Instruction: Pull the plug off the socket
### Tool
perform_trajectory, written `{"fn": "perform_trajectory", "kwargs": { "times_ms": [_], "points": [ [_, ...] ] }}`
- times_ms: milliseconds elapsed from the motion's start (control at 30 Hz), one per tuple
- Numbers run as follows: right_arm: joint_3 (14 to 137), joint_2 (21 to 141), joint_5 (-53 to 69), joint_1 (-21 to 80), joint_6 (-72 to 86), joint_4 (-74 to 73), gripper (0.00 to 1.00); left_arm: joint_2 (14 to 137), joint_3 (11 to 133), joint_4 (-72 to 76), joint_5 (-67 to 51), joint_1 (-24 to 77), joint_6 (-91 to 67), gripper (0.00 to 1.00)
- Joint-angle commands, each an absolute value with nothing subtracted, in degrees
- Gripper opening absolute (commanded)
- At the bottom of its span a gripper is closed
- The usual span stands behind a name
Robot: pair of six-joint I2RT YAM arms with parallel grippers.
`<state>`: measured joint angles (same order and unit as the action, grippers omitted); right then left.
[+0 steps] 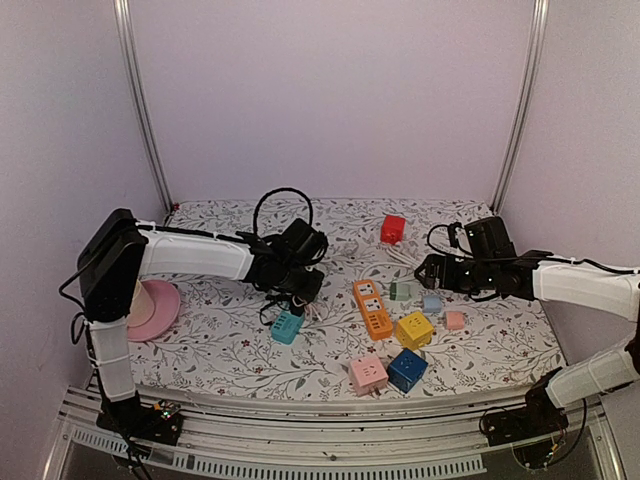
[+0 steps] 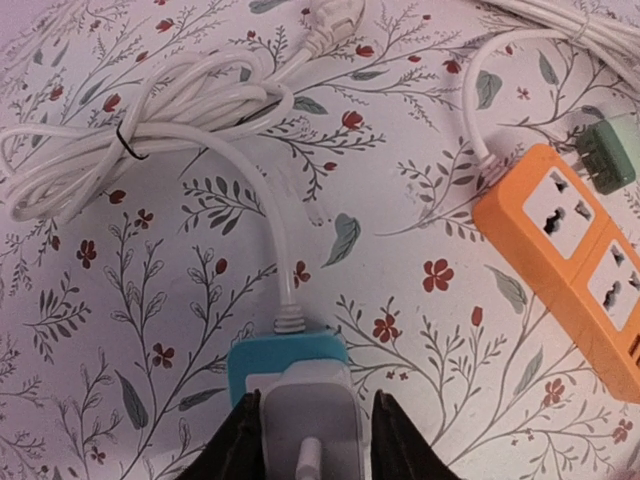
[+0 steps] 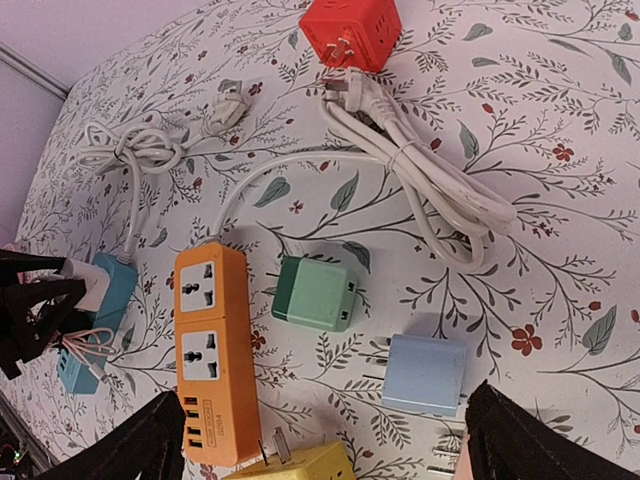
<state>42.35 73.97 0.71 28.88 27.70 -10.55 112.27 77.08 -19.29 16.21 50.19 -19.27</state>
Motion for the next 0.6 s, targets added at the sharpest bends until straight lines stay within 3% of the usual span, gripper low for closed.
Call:
{"fn": "perform_trajectory", "kwargs": {
  "times_ms": [0, 233, 567],
  "points": [
    [41.8, 73.4, 0.5, 29.4, 28.3, -10.7, 0.99, 115.2, 78.0, -19.8, 16.4, 49.7, -19.5, 0.32],
    [42.4, 73.5, 0.4, 29.4, 28.0, -11.1, 0.99, 113.8, 78.5, -19.8, 16.4, 49.9, -19.3, 0.16],
    [42.7, 74.5, 0.4, 29.5, 28.1, -11.1, 0.99, 107.3, 79.5, -20.9, 17.6, 50.8, -17.8, 0.15]
  ]
}}
